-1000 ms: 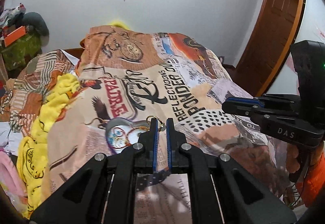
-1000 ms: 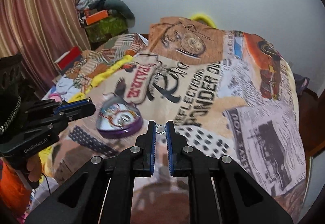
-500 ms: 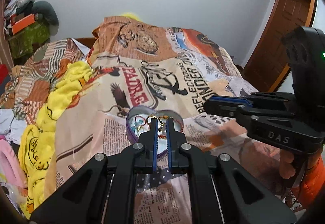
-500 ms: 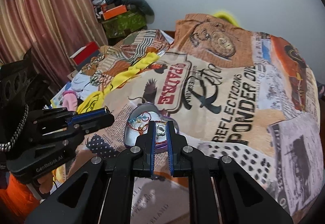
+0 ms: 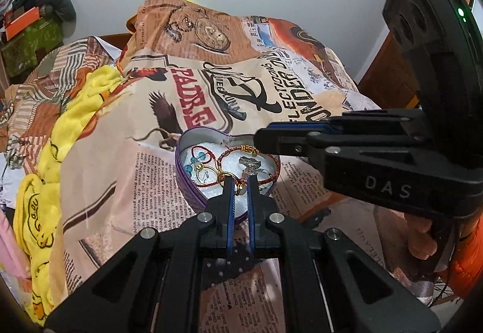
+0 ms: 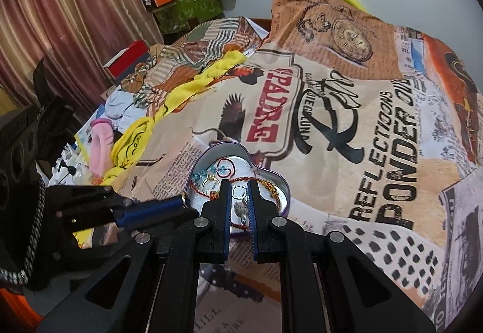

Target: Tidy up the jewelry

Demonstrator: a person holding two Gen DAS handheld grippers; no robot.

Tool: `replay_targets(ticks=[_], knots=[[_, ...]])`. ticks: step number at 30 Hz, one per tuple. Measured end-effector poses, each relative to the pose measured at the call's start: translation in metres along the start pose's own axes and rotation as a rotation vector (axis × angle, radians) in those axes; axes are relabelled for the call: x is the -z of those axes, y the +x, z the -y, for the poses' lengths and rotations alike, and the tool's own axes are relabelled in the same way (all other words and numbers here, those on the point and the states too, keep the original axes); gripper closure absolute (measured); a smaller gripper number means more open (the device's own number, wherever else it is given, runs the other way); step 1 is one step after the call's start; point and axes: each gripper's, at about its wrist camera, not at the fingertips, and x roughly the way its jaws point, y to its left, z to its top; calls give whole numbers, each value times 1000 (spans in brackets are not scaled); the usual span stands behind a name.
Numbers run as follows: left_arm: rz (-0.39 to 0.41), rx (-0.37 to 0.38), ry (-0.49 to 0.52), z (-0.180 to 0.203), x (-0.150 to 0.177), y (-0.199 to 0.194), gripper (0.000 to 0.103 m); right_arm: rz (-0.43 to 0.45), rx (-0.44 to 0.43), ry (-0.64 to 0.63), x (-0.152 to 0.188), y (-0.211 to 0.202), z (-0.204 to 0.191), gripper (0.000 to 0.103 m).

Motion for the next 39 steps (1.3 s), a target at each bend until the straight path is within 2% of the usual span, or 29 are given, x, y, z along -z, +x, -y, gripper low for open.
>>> replay_targets(ticks=[13,17,23,28,33,35,39], knots=[[8,-28,-9,-8,1,-3,97,-55,-37,2,0,9,-3,94],[21,-52,-19,-12,1,-12,96,-49,-23,0,-1,6,-3,87],[69,-87,-36,-14,-6,-36,83,-6,10,-14,-1,-14,-8,84],[141,-119,-33,-8,-14,-69,82,74,63,-46,0,-46,-19,84],[253,-149,-10,9,-23,-114,80,212,105,-53,3,-101,-33,84],[314,-160,7,19,-26,-137,77,278,118,-51,5,-126,-38,84],[477,-186,43,47,-24,-191,62,429,154,-54,16,-179,-55,84]])
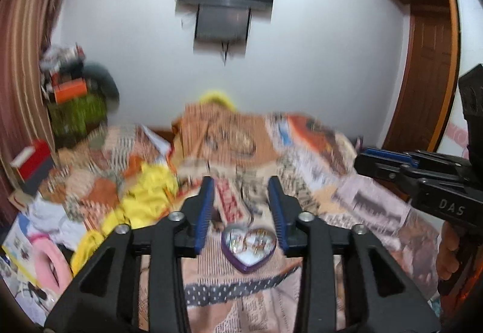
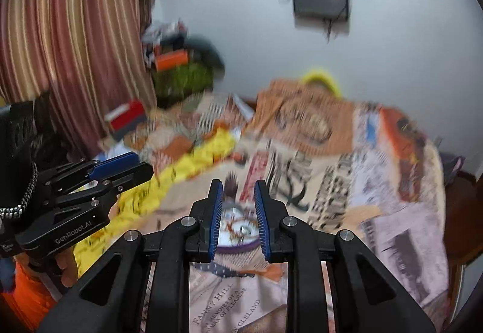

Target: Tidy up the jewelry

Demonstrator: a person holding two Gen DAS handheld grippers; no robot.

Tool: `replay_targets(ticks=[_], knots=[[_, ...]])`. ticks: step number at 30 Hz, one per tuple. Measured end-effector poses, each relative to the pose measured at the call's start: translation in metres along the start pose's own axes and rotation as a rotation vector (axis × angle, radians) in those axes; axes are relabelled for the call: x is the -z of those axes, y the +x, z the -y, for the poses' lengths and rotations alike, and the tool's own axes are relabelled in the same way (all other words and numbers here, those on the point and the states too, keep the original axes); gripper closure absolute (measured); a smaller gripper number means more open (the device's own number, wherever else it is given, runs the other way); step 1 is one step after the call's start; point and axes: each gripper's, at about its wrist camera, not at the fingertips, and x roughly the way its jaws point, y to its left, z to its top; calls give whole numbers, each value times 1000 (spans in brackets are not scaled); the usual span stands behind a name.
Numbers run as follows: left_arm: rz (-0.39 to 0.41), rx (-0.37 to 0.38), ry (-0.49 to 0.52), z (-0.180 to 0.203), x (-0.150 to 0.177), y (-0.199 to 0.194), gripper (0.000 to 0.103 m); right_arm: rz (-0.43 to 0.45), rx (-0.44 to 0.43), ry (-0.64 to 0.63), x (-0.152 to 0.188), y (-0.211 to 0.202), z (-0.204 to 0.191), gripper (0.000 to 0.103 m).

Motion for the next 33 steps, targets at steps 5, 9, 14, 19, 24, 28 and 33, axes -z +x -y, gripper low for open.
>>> replay_targets(ticks=[5,9,14,19,24,28,33], knots=[[169,-32,29,20,-16,-58,50,203,49,21,-5,-70,-11,78],[269,-78,48,32,-14,-94,21,341,124,31,1,-107,-23,41],[330,-115,26,35,-7,-117,2,433,230,38,11,-128,-37,12],[313,-114,-5,31,-4,-118,1,439,254,73,15,-123,-41,0],[299,-122,-4,31,2,-123,1,401,243,86,17,-121,-41,0],[295,-123,-3,34,2,-121,1,393,240,88,18,-123,-39,0],[286,-126,7,35,5,-117,1,391,238,84,19,-125,-39,0]])
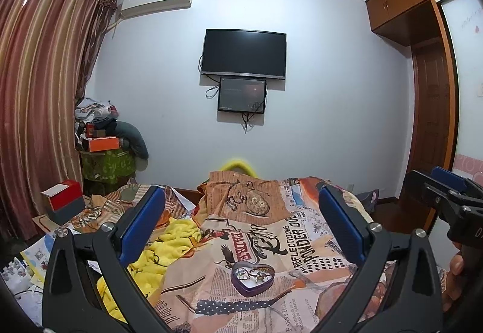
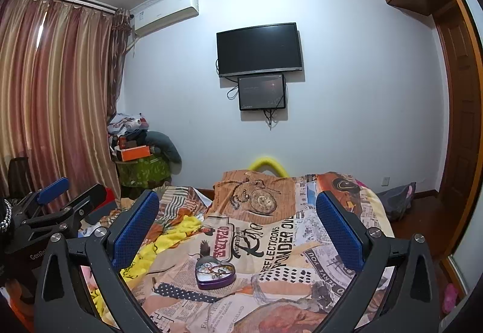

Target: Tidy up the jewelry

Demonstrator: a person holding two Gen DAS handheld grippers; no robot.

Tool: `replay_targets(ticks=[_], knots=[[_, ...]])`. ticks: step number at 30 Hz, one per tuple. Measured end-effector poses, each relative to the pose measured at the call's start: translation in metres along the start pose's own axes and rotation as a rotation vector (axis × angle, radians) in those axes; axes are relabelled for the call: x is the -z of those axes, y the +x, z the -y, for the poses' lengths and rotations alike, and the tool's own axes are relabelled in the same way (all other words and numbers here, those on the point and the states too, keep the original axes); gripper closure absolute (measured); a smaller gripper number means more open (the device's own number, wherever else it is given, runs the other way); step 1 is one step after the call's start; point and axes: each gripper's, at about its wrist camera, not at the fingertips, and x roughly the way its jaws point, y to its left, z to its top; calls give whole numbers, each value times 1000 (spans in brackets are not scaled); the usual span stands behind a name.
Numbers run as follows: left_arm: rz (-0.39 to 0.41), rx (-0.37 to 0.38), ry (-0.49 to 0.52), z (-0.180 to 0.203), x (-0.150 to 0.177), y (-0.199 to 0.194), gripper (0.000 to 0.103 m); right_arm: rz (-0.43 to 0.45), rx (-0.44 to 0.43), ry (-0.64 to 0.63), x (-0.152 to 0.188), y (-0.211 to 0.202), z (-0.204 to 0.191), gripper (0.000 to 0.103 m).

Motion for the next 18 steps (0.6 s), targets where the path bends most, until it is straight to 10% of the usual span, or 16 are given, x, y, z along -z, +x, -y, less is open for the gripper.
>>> replay_targets(ticks=[18], knots=[[-15,4,22,8,7,9,1,-30,-8,13,8,-3,3,0]])
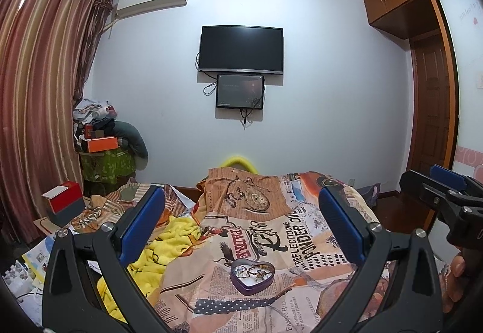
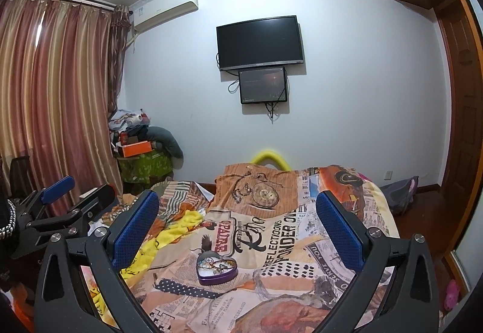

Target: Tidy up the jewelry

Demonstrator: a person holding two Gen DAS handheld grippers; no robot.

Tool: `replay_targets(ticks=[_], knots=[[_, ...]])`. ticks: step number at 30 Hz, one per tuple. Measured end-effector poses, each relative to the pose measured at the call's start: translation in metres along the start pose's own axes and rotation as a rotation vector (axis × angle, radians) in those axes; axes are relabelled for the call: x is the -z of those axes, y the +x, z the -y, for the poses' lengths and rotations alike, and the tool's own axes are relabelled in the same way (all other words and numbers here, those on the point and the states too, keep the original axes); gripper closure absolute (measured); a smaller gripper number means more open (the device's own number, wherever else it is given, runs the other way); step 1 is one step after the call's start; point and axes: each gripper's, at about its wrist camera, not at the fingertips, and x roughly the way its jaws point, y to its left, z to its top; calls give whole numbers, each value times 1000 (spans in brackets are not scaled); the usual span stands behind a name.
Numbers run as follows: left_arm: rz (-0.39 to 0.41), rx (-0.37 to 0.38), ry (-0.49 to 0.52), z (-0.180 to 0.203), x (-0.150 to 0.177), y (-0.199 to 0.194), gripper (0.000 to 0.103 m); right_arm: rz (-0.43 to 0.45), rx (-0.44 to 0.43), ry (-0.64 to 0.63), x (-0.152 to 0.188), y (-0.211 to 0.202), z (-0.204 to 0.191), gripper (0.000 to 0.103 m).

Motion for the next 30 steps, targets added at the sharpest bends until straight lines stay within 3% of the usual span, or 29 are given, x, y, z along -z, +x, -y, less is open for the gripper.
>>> replay_targets(ticks=[30], knots=[[-13,40,-6,-1,4,3,1,6,0,23,-3,-3,5,0]])
